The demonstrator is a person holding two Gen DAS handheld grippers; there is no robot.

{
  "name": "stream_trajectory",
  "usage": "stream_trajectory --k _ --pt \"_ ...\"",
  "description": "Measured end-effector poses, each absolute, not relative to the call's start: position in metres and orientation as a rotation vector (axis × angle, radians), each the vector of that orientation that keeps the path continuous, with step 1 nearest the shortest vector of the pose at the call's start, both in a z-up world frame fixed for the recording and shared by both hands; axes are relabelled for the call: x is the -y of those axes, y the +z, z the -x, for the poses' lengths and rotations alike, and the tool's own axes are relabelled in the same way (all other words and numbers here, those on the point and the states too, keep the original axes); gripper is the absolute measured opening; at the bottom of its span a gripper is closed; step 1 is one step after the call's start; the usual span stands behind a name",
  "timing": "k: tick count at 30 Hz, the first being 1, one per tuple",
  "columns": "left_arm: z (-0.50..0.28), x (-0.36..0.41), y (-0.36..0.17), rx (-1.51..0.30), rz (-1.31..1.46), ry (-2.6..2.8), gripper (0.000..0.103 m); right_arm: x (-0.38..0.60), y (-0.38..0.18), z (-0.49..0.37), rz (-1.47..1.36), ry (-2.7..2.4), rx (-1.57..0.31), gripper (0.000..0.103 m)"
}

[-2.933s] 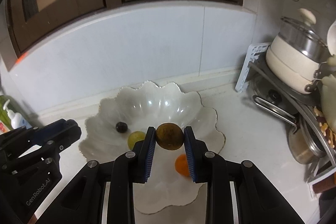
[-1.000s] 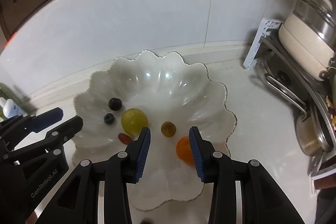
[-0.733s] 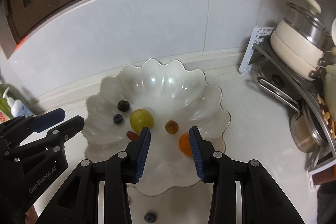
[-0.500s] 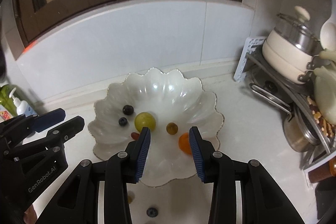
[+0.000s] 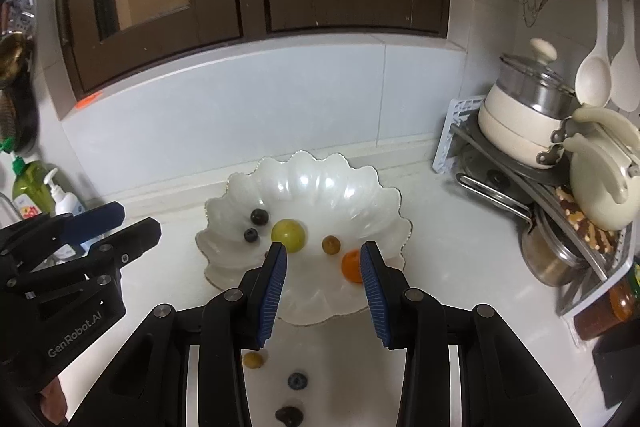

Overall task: Organize fruits
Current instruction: 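Withdraw both open tools from the bowl back toward the loose fruits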

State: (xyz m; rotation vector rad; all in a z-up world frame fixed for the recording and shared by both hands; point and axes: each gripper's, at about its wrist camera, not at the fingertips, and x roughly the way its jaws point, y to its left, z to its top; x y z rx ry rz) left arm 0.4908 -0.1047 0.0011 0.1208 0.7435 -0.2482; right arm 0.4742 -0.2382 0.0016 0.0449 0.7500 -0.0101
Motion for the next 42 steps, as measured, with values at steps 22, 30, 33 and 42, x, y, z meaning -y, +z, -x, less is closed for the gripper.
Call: stream_trajectory --k 22,30,33,42 --pt "-0.417 0.087 0.009 -0.661 -0.108 -0.317 0.042 0.232 0.011 -0.398 -0.026 -0.021 -0.67 0.039" --pt "-0.4 0.084 -0.001 -0.672 -0.121 -0.352 0.042 0.227 0.004 -0.376 -0.027 -0.033 -0.668 0.039" --pt "-0.394 0.084 -0.006 -0.671 -0.129 -0.364 0.042 0.225 -0.001 -0.37 -0.026 -0.039 -0.671 0.039" --pt "-0.379 0.083 -0.017 -0.659 -0.159 -0.407 0.042 0.223 -0.015 -0.357 -0.063 -0.037 -0.706 0.039"
